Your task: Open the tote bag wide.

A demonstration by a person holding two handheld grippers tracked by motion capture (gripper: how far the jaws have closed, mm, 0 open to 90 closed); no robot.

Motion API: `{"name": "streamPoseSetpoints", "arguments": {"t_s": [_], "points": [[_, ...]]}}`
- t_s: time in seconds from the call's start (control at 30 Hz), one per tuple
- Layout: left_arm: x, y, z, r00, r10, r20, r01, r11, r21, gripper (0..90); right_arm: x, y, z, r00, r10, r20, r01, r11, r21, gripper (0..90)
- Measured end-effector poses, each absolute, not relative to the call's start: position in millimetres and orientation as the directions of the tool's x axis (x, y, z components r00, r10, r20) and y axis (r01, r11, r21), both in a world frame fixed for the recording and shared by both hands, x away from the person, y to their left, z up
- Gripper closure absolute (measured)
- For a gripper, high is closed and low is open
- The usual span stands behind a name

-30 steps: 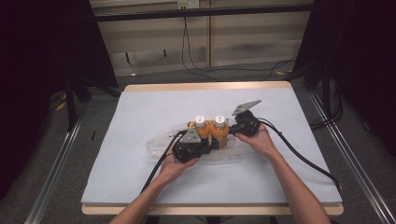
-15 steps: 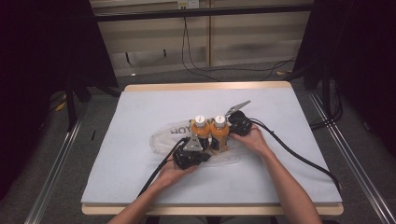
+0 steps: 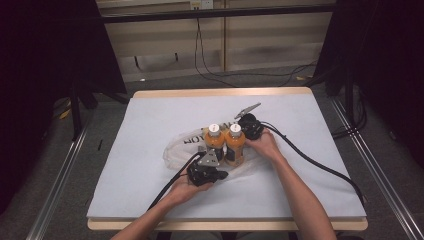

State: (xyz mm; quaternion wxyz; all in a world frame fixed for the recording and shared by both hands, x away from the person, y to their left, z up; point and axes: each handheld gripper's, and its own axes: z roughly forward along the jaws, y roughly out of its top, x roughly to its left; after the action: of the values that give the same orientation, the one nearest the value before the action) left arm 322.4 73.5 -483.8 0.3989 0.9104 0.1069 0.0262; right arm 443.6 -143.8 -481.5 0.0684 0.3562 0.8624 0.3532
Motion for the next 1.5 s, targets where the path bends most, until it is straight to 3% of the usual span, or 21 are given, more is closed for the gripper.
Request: {"name": "streamPoseSetpoints", "arguments": {"t_s": [0.43, 1.5], "points": [[316, 74, -484, 0.980, 0.184, -0.071, 0.177, -0.657, 0.733, 90.0, 465, -136, -480, -0.662, 0.743, 0.099, 0.616, 0.464, 0.637, 90.0], [294, 74, -481, 0.990, 0.117, -0.078, 0.137, -0.682, 0.718, 90.0, 495, -132, -479, -0.561, 0.826, 0.056, 0.663, 0.408, 0.627, 90.0]]}}
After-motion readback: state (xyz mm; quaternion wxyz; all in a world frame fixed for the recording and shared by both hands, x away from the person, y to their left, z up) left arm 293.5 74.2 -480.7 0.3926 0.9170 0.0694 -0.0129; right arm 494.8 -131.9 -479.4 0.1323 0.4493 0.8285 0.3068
